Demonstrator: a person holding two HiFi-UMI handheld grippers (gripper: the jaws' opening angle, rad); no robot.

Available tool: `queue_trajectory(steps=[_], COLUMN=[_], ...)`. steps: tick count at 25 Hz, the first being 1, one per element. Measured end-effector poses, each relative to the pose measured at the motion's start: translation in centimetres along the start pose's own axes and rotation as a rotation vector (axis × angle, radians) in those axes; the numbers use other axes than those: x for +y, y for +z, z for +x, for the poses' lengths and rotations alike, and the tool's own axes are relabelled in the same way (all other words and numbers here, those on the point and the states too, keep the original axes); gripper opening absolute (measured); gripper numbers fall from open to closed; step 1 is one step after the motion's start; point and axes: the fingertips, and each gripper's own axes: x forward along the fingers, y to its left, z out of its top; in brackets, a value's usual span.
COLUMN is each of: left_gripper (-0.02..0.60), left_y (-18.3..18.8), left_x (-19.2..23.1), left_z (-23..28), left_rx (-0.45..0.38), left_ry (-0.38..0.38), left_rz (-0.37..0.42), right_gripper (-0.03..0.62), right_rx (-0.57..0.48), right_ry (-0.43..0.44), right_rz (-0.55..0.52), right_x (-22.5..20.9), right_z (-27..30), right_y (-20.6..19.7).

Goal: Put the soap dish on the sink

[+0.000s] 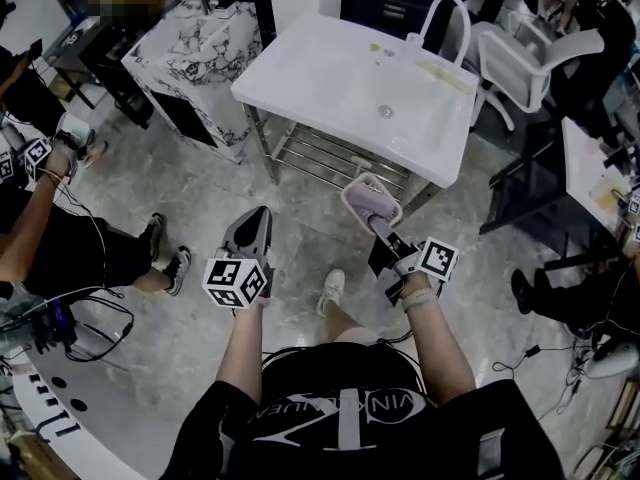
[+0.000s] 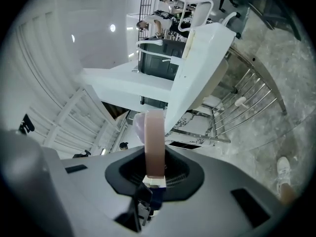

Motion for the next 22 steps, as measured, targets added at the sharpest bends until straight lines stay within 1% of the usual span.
queue_trajectory(steps=[4,9,13,17,22], left_gripper=[0.018,0.018,0.018,0.018,0.018], left_y=[1.2,1.7,2.0,2.1,3.2], left_x=[1.7,3.2,4.4,5.0,5.1], left_z=[1.4,4.1,6.5,8.9,12.4], left_rx=[0.007,0.0,0.006,0.013,0.016], left_ry=[0.011,0.027,0.034,0.028,0.024], left_rz=[0.001,-0.001,-0.017,-0.018,-0.016], right_gripper=[0.072,0.072,0.072,0.072,0.072], right_rx=[0.001,0.023,0.03,0.036,0.037], right_ry=[0.004,0.006,-0.002,-0.016,-0.02], right_rz=[0.005,-0.001,0.0,0.008,0.022], right_x=[0.5,0.2,-0.1,-0.7,-1.0], right_z=[2.0,4.8,6.8,8.4,9.8], right_y=[1.1,3.2,4.8,6.3,9.0])
